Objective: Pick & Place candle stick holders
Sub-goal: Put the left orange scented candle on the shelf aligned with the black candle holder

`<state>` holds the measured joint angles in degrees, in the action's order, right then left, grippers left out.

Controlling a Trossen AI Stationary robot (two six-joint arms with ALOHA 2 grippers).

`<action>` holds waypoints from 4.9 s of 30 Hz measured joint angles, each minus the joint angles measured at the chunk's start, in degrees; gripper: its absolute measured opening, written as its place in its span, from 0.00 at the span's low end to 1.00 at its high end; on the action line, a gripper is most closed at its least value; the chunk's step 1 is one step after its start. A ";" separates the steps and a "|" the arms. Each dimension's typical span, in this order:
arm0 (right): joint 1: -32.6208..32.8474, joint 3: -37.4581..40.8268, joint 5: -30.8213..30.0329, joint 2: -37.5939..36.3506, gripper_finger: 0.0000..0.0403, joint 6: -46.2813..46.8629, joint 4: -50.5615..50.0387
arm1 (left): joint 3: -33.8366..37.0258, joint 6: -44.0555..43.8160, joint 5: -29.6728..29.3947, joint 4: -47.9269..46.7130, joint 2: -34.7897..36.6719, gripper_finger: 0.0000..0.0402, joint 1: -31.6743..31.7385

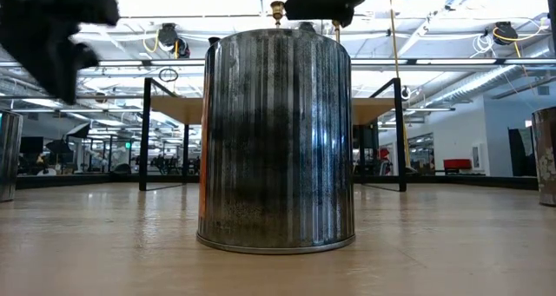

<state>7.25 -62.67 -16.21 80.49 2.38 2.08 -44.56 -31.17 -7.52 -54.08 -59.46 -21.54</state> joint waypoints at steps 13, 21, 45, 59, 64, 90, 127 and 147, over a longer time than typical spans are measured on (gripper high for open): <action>0.00 7.32 0.05 -0.02 0.28 -1.99 14.11 | 0.00 -8.16 4.52 -15.90 -0.09 0.36 -0.02; 0.00 7.65 0.07 0.00 0.28 -1.99 14.22 | 1.54 -7.66 4.54 -15.36 -0.09 0.36 -0.02; 0.00 7.65 0.12 0.00 0.27 -1.99 14.37 | 5.72 -5.37 8.75 -7.78 -0.16 0.02 -0.02; 0.00 7.65 0.10 0.00 0.26 -4.15 14.38 | -7.15 -3.60 -1.26 -5.50 -0.57 0.01 0.05; 0.00 7.65 0.10 0.00 0.26 -5.01 14.39 | -13.60 -3.46 -5.82 -5.36 -0.57 0.01 0.09; 0.00 7.65 0.10 0.00 0.25 -5.01 14.39 | -48.85 17.98 -7.51 -17.68 -20.82 0.00 28.65; -0.02 7.63 0.07 0.00 0.25 -5.01 14.35 | -48.98 24.64 -1.15 -23.63 -29.31 0.01 44.20; -0.02 7.62 0.08 0.00 0.25 -5.01 14.35 | -48.84 21.87 0.21 -23.42 -29.35 0.02 47.97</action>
<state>7.23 -55.05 -16.14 80.49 -2.63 16.42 -93.39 -9.30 -7.31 -77.50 -88.82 26.43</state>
